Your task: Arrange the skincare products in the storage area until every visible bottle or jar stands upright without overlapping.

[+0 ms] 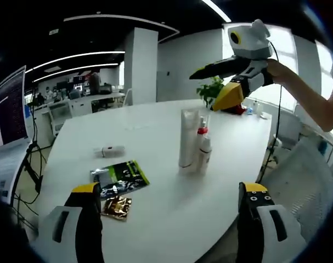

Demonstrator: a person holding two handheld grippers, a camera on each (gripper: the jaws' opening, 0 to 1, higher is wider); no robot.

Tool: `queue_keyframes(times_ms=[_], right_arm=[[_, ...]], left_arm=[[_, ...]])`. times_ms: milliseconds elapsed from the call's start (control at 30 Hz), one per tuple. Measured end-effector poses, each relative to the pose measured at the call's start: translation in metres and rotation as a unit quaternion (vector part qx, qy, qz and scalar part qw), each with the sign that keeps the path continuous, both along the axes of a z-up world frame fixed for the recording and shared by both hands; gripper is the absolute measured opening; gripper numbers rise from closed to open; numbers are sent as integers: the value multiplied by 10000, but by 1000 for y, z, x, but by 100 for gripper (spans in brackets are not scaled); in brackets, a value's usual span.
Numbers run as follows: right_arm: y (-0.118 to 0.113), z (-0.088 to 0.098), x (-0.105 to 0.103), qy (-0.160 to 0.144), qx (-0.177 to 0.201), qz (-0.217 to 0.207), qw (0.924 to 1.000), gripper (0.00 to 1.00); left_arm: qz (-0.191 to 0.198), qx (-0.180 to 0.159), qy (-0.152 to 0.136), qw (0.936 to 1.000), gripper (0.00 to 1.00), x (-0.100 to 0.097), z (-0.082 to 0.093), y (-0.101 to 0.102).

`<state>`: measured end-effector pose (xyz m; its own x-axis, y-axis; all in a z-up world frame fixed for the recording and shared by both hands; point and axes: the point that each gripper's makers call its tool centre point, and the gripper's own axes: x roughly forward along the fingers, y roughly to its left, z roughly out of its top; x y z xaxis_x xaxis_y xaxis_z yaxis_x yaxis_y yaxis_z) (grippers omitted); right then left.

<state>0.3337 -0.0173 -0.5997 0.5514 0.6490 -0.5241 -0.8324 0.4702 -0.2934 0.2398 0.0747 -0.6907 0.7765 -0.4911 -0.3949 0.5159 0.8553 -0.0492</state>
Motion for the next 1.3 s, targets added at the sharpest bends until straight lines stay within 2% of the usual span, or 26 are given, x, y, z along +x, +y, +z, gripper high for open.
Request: queue_keyframes(times_ms=[233,367,667,833,1067,1300], right_arm=[[32,-10,25,222,-179,292,9992,100],[46,-15,41,226,-348,366,9985,100],[79,-39,66,443,-748,622,9943,99],[92,-62,83,751,-1036,730,9891,98],[101,-88,105,950,-1420,757,9824,96],[112,-112,116,1275,-1850,939,9699,95]], left_arm=[[31,-37,8,10000,99,1,0,1],[23,-26,13,10000,99,0,0,1],[39,-43,9,10000,99,0,1,1],[27,-4,21,10000,99,0,0,2],[47,14,17,10000,99,0,1,3],[73,12,30,10000,99,0,-1,4]])
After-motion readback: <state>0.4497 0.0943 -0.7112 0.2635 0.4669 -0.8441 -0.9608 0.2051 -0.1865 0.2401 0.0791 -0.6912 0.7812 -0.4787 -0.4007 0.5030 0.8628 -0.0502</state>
